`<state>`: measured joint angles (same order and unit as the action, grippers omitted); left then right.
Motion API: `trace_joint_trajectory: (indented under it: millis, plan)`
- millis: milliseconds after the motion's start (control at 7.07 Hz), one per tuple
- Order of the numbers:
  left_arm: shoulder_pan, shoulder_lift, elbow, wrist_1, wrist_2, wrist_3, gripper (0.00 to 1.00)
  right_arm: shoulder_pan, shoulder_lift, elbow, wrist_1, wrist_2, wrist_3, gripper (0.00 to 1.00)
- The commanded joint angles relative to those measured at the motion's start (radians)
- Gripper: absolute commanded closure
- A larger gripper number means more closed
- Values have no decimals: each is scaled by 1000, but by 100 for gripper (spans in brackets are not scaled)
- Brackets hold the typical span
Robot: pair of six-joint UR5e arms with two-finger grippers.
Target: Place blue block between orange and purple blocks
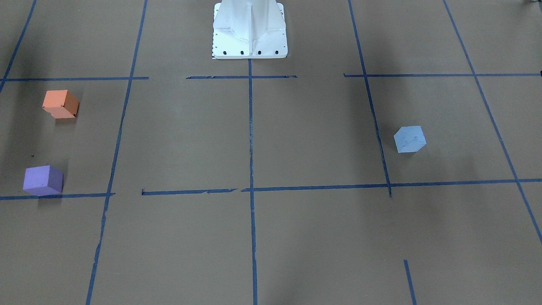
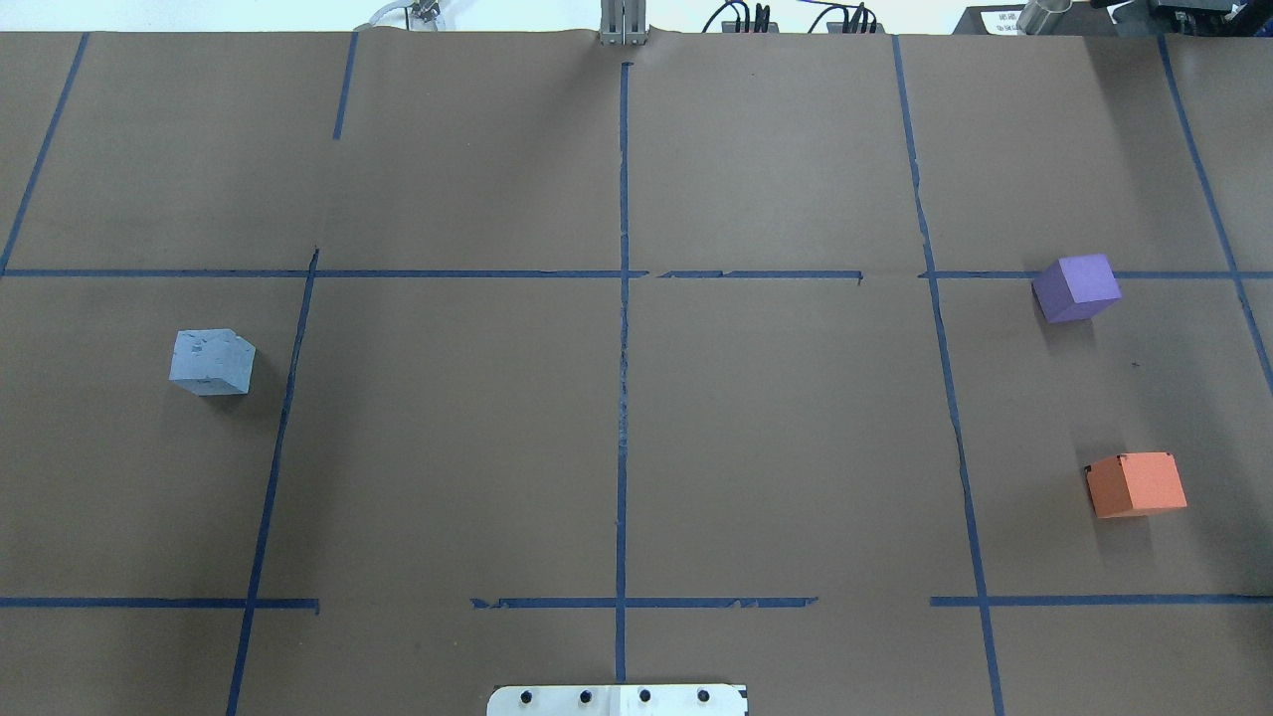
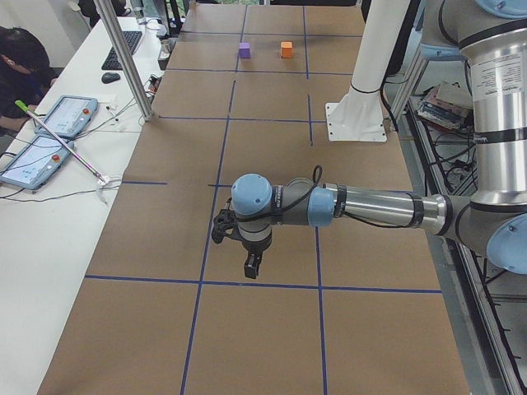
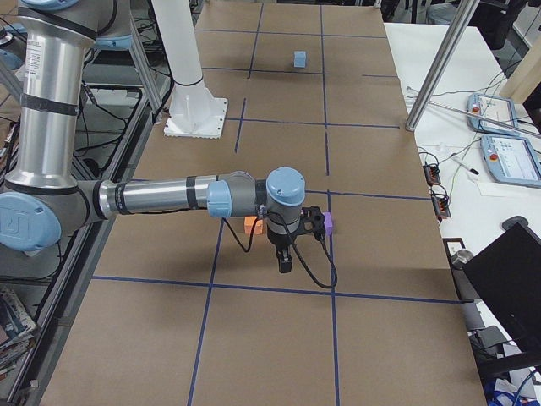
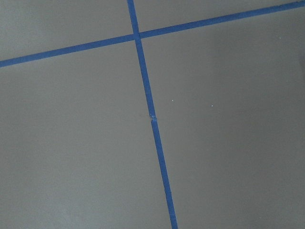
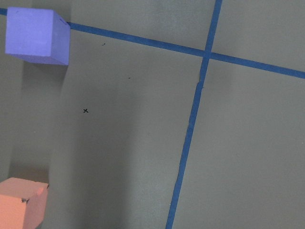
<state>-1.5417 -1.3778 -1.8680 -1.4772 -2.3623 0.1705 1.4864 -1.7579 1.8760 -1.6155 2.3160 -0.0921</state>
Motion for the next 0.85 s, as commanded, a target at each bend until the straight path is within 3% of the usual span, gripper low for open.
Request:
trace_joint_trajectory:
  millis: [0,283,566,707]
  plan:
    - [0,2,-8,3,0,1,0,0,0,0,0,0,0,0]
    - [12,-35,33,-14,-2,-3,0,0,1,2,0,0,0,0]
    - [15,-230,192,-104,-5,-9,0,0,1,0,0,0,0,0]
    - [15,-231,237,-142,-8,-5,0,0,1,0,0,0,0,0]
